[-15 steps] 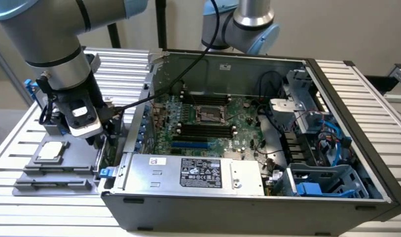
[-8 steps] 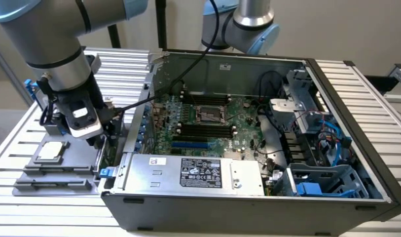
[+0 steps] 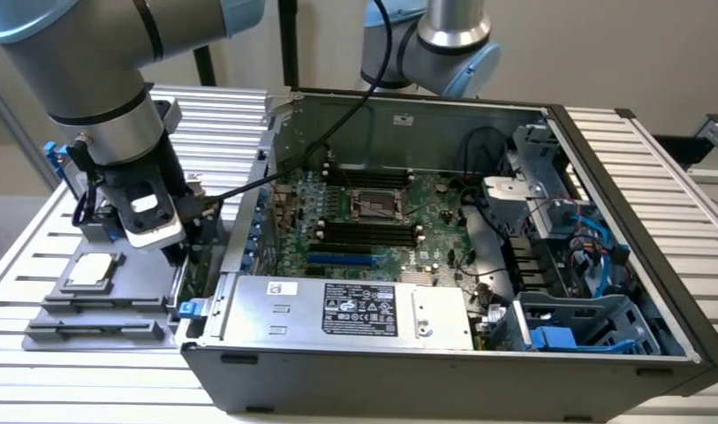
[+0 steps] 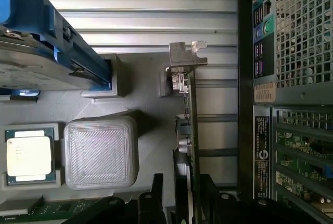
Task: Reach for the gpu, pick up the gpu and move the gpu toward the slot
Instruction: 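Pick up the gpu and move the gpu toward the slot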
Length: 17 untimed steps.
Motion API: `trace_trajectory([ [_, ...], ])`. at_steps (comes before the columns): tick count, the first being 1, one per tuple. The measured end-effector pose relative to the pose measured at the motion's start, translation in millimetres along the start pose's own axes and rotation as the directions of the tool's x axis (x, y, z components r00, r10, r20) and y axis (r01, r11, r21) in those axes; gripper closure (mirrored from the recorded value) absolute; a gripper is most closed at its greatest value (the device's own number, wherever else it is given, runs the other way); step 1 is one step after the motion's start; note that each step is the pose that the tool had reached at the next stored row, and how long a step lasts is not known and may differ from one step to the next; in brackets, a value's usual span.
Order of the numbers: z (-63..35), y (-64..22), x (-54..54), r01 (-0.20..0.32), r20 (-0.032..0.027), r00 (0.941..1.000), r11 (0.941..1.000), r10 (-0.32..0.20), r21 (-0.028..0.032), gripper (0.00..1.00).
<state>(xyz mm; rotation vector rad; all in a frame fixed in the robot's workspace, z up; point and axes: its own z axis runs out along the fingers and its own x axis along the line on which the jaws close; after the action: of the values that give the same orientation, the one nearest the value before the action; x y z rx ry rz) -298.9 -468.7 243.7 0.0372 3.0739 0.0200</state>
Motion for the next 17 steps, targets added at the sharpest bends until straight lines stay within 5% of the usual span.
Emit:
trace_trajectory([
  [1, 0.1, 0.0, 0.0, 0.0, 0.0005, 1.0, 1.0, 0.0, 0.0, 0.65],
  [8, 0.0, 0.5, 0.1, 0.0, 0.0059, 1.0, 1.0, 0.0, 0.0011, 0.67],
  [9, 0.0, 0.6, 0.1, 0.0, 0.0065, 1.0, 1.0, 0.0, 0.0012, 0.73],
  [17, 0.1, 1.3, -0.3, 0.0, 0.0084, 1.0, 1.0, 0.0, 0.0011, 0.73],
])
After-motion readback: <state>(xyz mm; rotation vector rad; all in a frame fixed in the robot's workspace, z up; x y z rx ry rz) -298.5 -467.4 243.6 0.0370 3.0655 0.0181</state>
